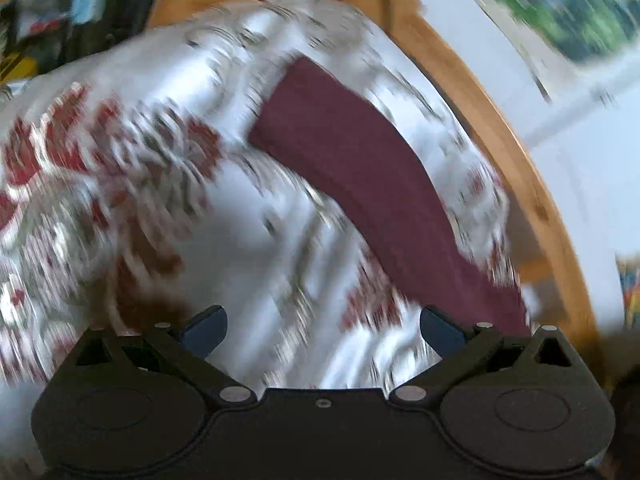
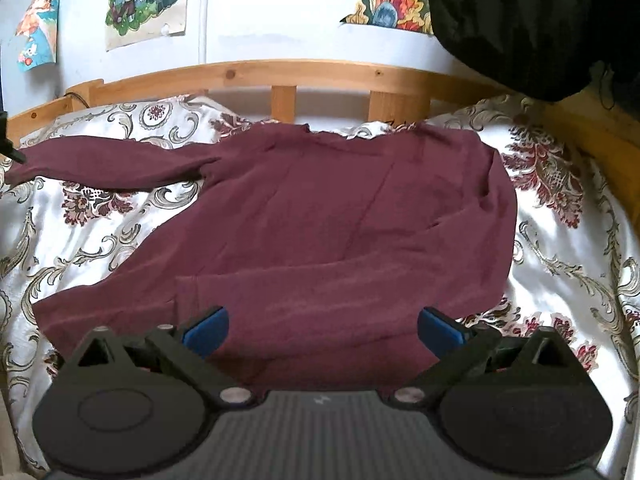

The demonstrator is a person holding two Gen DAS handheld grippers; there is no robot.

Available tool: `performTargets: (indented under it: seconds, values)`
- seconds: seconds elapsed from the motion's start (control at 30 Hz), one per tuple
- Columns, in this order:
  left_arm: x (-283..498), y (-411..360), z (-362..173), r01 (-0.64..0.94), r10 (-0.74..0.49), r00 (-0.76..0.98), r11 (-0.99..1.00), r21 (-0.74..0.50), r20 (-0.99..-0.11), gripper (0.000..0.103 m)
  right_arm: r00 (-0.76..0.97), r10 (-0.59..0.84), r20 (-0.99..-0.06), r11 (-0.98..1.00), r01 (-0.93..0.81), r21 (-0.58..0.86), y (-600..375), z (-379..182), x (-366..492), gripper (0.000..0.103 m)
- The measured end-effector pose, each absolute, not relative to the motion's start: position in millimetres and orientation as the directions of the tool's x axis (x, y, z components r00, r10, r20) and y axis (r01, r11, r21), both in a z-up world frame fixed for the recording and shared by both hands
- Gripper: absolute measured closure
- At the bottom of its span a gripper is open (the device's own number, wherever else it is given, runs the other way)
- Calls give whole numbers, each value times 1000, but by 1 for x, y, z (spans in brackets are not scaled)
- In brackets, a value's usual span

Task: Fold small clothes
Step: 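Move the left tool to the other sleeve cuff and close on it, then carry the held sleeve across the shirt body and release it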

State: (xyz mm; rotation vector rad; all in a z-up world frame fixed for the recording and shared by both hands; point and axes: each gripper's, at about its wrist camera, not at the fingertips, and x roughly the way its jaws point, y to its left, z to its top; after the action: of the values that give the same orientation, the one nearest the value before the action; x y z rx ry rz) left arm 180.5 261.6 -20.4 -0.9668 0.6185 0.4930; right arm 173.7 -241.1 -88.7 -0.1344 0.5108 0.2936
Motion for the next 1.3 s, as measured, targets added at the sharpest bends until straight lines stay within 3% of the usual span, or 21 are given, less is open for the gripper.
performTargets:
  seconds: [0.1,0.23,0.4,0.5,0.6,0.77,0.83,1.1,1.3]
  values:
    - [179,287,-20,-634,156,744,473,-612,-650,1,826,241,-510,948,-312,-57,-238,-92,177,0]
    - [181,307,-31,-596,123,787,404,-694,-604,1,814,234,-532,944,-320,-75,-233,-98,179,0]
    - [182,318,-46,-506,136,862,286,-814,-488,2,802,217,-557,938,-329,-110,-226,-105,183,0]
    - [188,319,-50,-469,153,883,279,-838,-443,11,797,217,-563,936,-334,-112,-224,-106,184,0]
    - [194,319,-51,-466,173,885,283,-838,-433,28,794,221,-566,933,-341,-115,-223,-106,185,0]
    - [196,319,-48,-472,224,879,294,-831,-420,81,789,224,-572,926,-355,-126,-220,-108,186,0]
    - [197,316,-42,-465,253,883,360,-808,-396,96,788,227,-573,925,-358,-127,-219,-108,186,0]
    - [210,282,8,-328,260,943,633,-701,-207,98,798,235,-554,922,-363,-132,-220,-103,184,0]
    - [227,217,49,-120,108,993,851,-511,-53,98,832,224,-508,935,-330,-129,-228,-93,180,0]
